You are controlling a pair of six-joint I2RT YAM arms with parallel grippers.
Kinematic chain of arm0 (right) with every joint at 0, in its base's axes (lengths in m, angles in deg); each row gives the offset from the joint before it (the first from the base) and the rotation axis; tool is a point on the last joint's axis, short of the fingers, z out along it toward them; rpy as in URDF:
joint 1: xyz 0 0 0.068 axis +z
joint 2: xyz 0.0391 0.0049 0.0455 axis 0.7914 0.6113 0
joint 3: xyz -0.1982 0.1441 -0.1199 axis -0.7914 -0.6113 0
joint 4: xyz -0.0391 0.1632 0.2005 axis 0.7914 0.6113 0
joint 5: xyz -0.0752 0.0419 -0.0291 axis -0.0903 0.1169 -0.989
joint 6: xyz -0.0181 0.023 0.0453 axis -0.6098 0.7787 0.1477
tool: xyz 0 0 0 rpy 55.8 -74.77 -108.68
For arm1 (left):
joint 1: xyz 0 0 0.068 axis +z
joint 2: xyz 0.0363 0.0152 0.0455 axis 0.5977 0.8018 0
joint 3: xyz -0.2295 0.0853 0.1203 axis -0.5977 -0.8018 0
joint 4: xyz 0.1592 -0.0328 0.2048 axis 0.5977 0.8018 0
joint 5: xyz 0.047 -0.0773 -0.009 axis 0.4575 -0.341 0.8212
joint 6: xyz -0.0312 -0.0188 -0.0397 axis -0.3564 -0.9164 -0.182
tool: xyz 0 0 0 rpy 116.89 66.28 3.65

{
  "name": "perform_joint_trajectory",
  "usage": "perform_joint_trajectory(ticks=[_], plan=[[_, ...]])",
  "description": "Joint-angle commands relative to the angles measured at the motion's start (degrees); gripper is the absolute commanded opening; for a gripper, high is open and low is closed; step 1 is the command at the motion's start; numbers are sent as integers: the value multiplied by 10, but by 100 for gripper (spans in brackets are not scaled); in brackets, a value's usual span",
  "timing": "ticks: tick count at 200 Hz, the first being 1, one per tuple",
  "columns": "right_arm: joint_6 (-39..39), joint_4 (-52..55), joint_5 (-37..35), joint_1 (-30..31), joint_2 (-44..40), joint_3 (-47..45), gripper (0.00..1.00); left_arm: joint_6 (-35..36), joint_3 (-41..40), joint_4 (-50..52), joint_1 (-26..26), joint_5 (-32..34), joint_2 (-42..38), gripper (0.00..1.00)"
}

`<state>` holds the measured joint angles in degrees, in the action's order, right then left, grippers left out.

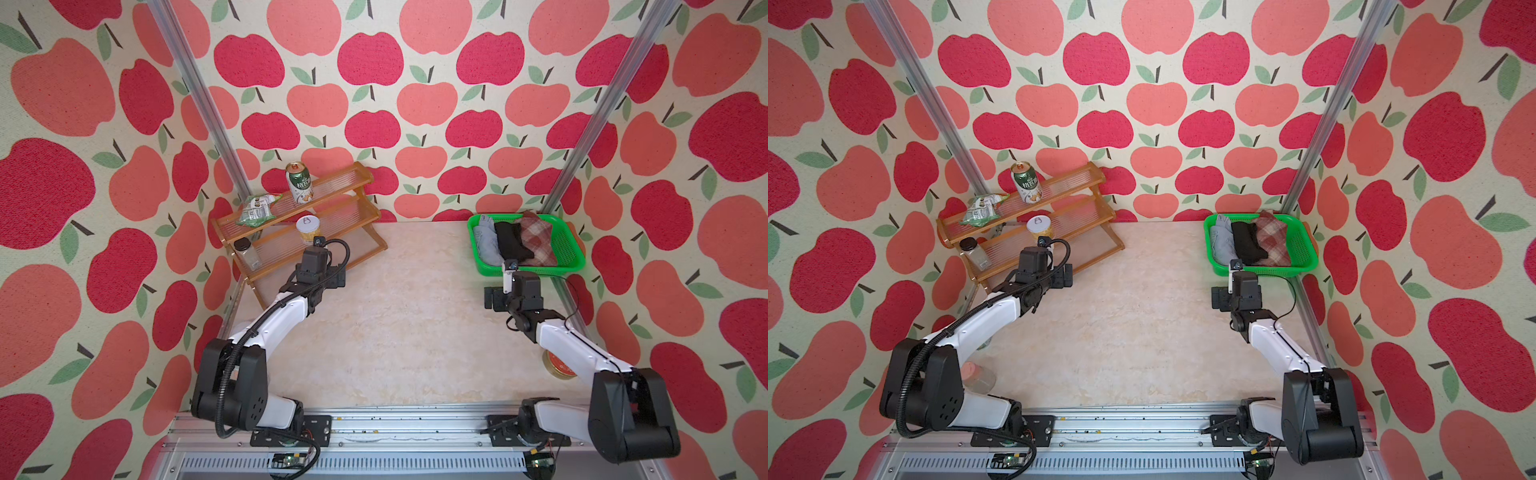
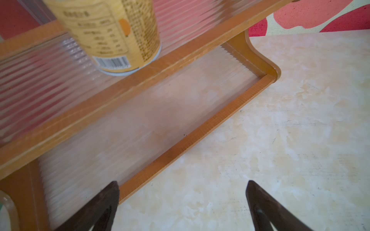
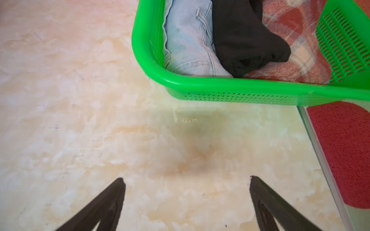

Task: Roll up the skirts
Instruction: Reset both arms

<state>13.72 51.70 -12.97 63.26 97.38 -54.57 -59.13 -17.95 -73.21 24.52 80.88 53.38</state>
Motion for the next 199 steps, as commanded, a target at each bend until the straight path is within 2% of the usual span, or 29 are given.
perform_joint_trajectory(ticks=[1,20,33,52,87,99,115,127,138,165,199], plan=[[-29,-181,-33,6,-18,-66,99,19,-55,-80,26,35,-24,99],[-40,-250,-35,6,-2,-103,99,21,-88,-107,48,44,-23,99],[-41,-277,-43,7,24,-107,99,30,-106,-129,50,59,-15,99],[-53,-313,-59,6,59,-102,99,48,-141,-194,51,49,-4,99],[-82,-354,-34,-3,98,-89,99,23,-163,-250,87,10,40,99],[-87,-400,-20,-13,125,-97,99,26,-163,-260,93,6,56,99],[-66,-458,7,-36,158,-112,99,35,-150,-246,99,7,63,99],[-46,-471,23,-54,180,-116,99,49,-165,-277,104,5,58,99],[-42,-526,38,-64,205,-123,99,49,-183,-305,115,-6,47,100],[-34,-449,41,-69,185,-99,99,53,-225,-404,148,-67,56,100],[-36,-439,46,-68,185,-95,99,34,-249,-459,157,-52,77,100]])
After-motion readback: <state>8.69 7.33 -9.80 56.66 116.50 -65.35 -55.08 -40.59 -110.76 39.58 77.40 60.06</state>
